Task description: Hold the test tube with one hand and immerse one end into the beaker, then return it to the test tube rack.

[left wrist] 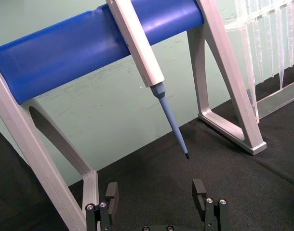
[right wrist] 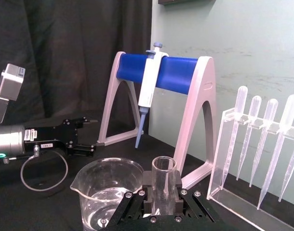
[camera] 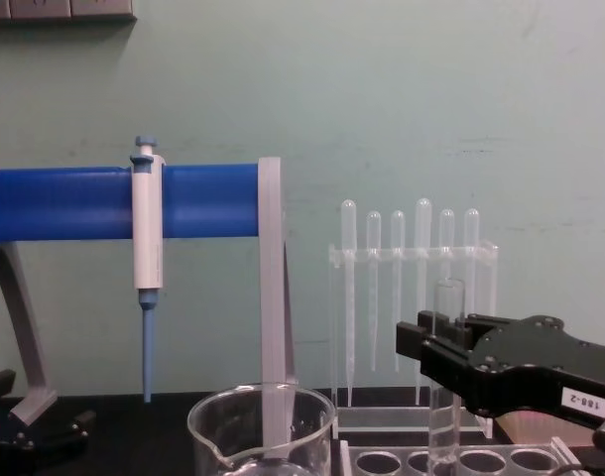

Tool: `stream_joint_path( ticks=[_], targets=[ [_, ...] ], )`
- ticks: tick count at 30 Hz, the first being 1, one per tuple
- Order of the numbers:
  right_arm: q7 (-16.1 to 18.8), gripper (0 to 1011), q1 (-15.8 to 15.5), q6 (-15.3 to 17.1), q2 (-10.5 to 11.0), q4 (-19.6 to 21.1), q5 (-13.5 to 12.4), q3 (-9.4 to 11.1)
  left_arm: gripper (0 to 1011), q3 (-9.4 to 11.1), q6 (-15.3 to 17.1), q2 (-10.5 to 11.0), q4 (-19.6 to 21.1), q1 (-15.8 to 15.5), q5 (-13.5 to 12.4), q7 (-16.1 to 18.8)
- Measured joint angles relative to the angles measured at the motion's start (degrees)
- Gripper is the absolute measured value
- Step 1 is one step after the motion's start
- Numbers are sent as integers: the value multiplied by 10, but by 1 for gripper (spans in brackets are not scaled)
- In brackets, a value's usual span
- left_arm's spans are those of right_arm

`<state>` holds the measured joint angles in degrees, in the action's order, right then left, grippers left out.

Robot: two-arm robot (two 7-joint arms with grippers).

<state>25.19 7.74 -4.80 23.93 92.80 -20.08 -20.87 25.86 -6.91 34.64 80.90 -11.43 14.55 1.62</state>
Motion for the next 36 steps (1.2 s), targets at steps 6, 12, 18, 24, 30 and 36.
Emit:
stream_joint_path(
  ticks=[6,12,18,24,30,36],
  targets=[
    [1,226,0,0,-2,-5,2,-2,1000,0,0,0,0,0,0,0],
    [3,226,1,2,-2,-7,4,-3,1000,0,0,0,0,0,0,0],
    [4,227,2,6,-2,-8,6,-6,1000,0,0,0,0,0,0,0],
    [4,226,1,10,-1,-8,7,-6,1000,0,0,0,0,0,0,0],
    [3,287,0,13,-1,-8,8,-6,1000,0,0,0,0,0,0,0],
    [-1,487,0,20,2,0,12,-5,1000,0,0,0,0,0,0,0]
  ],
)
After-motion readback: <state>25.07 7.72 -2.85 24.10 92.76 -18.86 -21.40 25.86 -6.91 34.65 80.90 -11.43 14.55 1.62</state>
